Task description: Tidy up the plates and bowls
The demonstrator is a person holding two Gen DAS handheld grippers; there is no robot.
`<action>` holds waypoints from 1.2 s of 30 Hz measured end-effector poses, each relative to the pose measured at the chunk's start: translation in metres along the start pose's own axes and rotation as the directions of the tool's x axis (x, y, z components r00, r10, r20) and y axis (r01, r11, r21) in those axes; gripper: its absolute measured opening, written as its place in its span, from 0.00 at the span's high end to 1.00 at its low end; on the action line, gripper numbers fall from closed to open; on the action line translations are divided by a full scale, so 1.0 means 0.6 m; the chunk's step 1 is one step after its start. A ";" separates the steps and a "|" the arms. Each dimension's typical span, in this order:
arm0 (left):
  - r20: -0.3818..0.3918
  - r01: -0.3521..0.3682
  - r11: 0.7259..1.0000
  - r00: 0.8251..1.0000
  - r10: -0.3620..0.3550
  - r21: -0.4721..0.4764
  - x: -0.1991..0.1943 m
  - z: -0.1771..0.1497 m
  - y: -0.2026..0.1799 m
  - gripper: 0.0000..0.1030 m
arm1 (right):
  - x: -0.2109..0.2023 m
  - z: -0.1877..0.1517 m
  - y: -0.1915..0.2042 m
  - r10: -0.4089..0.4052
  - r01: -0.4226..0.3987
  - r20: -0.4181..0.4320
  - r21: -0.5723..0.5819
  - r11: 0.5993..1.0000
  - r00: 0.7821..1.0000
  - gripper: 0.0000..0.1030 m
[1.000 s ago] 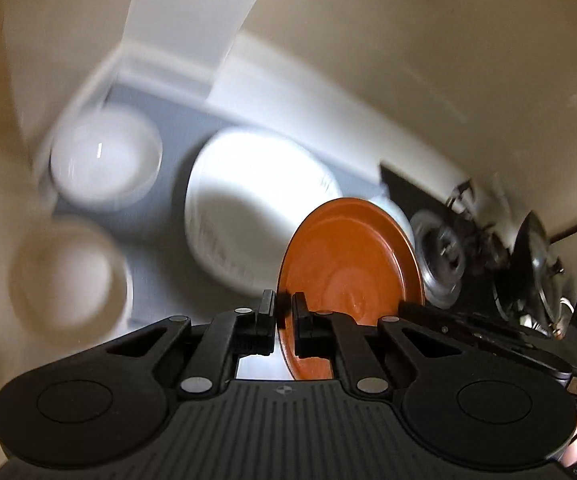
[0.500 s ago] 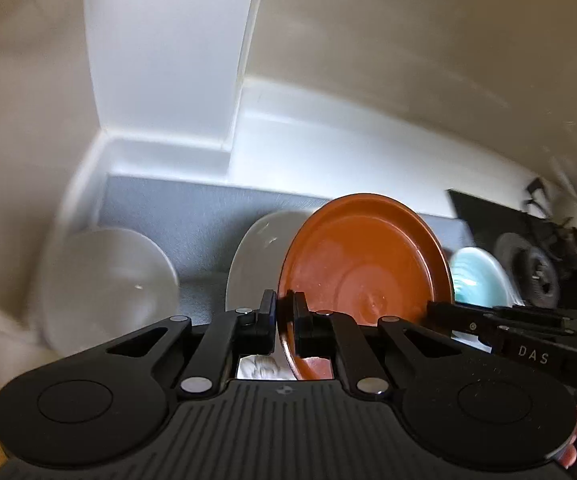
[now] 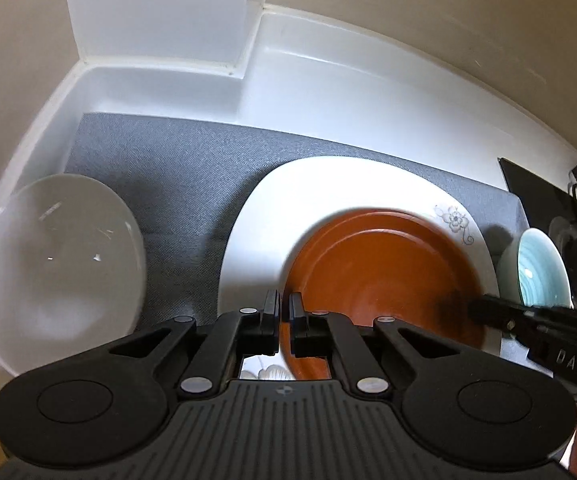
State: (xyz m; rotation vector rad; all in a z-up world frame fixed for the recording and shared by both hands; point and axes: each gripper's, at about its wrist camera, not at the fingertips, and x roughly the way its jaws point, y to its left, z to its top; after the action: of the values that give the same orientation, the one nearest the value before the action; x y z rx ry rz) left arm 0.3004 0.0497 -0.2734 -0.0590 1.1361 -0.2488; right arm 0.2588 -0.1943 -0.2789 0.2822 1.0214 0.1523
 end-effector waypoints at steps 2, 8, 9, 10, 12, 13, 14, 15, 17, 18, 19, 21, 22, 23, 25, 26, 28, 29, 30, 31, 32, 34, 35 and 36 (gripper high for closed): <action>0.025 0.002 1.000 1.000 -0.001 -0.014 -0.029 -0.004 0.009 0.95 | -0.014 0.000 0.001 -0.016 0.016 0.022 0.004 1.000 1.000 0.87; 0.190 0.008 0.976 0.981 0.034 -0.216 -0.160 -0.055 0.131 0.28 | -0.060 -0.008 0.039 0.038 -0.037 0.052 -0.027 0.999 0.998 0.75; 0.205 0.000 0.964 0.977 0.057 -0.266 -0.172 -0.066 0.162 0.25 | -0.062 -0.008 0.055 0.060 -0.058 0.055 -0.041 0.997 0.997 0.66; 0.209 -0.013 0.951 0.974 0.081 -0.310 -0.181 -0.074 0.191 0.26 | -0.062 -0.010 0.072 0.084 -0.080 0.059 -0.059 0.995 0.995 0.52; 0.202 -0.027 0.934 0.974 0.106 -0.357 -0.185 -0.083 0.239 0.28 | -0.054 -0.011 0.111 0.131 -0.124 0.064 -0.099 0.987 0.989 0.48; 0.189 -0.035 0.928 0.975 0.113 -0.372 -0.182 -0.084 0.257 0.33 | -0.049 -0.012 0.131 0.144 -0.135 0.068 -0.117 0.984 0.987 0.48; 0.176 -0.041 0.924 0.978 0.116 -0.381 -0.177 -0.084 0.272 0.38 | -0.044 -0.012 0.150 0.147 -0.135 0.081 -0.136 0.982 0.986 0.48; 0.166 -0.039 0.923 0.980 0.111 -0.384 -0.171 -0.084 0.283 0.45 | -0.038 -0.011 0.168 0.152 -0.137 0.085 -0.155 0.978 0.985 0.48; 0.145 -0.022 0.920 0.986 0.085 -0.391 -0.157 -0.083 0.299 0.58 | -0.020 -0.007 0.200 0.173 -0.157 0.070 -0.183 0.970 0.982 0.48; 0.144 0.004 0.920 0.988 0.057 -0.392 -0.150 -0.082 0.305 0.66 | -0.010 -0.004 0.216 0.178 -0.163 0.064 -0.196 0.967 0.982 0.48; 0.145 0.025 0.919 0.989 0.035 -0.392 -0.144 -0.080 0.307 0.68 | -0.002 0.000 0.233 0.183 -0.167 0.058 -0.213 0.963 0.981 0.49; 0.143 0.049 0.918 0.990 0.009 -0.394 -0.131 -0.077 0.311 0.69 | 0.016 0.005 0.262 0.187 -0.171 0.041 -0.246 0.954 0.982 0.50; 0.144 0.057 0.920 0.990 -0.001 -0.388 -0.125 -0.075 0.312 0.71 | 0.023 0.009 0.276 0.188 -0.174 0.034 -0.258 0.951 0.982 0.51; 0.140 0.059 0.921 0.990 -0.005 -0.386 -0.118 -0.073 0.314 0.71 | 0.033 0.010 0.289 0.188 -0.174 0.026 -0.269 0.947 0.982 0.52; 0.170 0.081 0.925 0.985 -0.018 -0.372 -0.119 -0.066 0.317 0.73 | 0.056 0.010 0.309 0.173 -0.162 0.012 -0.283 0.945 0.985 0.55; 0.175 0.087 0.931 0.984 -0.025 -0.354 -0.116 -0.062 0.317 0.74 | 0.066 0.009 0.315 0.168 -0.160 0.004 -0.279 0.947 0.986 0.57; 0.176 0.087 0.931 0.984 -0.026 -0.353 -0.113 -0.059 0.317 0.78 | 0.089 0.007 0.320 0.149 -0.148 -0.016 -0.239 0.960 0.989 0.61; 0.173 0.091 0.931 0.984 -0.031 -0.352 -0.112 -0.058 0.316 0.78 | 0.097 0.006 0.317 0.145 -0.146 -0.024 -0.221 0.964 0.989 0.63; 0.170 0.098 0.931 0.985 -0.039 -0.352 -0.112 -0.056 0.314 0.80 | 0.104 0.005 0.319 0.142 -0.145 -0.029 -0.211 0.967 0.989 0.64; 0.162 0.105 0.927 0.986 -0.048 -0.361 -0.108 -0.055 0.314 0.82 | 0.109 0.004 0.323 0.137 -0.141 -0.033 -0.212 0.967 0.990 0.65; 0.153 0.116 0.919 0.986 -0.061 -0.377 -0.103 -0.063 0.320 0.83 | 0.114 0.002 0.326 0.133 -0.137 -0.036 -0.215 0.967 0.990 0.65; 0.145 0.146 0.909 0.985 -0.096 -0.390 -0.097 -0.066 0.323 0.84 | 0.119 0.001 0.331 0.131 -0.138 -0.045 -0.214 0.967 0.990 0.65; 0.144 0.147 0.909 0.985 -0.097 -0.389 -0.093 -0.066 0.322 0.84 | 0.122 0.001 0.332 0.132 -0.139 -0.049 -0.213 0.967 0.990 0.65; 0.142 0.146 0.911 0.985 -0.097 -0.387 -0.088 -0.065 0.321 0.84 | 0.124 0.001 0.335 0.130 -0.138 -0.051 -0.216 0.967 0.990 0.66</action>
State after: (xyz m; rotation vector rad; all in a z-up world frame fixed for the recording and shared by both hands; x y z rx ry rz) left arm 0.2759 0.2520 -0.2761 -0.5005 1.0495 -0.1199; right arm 0.2988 0.0160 -0.2790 0.1477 1.0125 0.3915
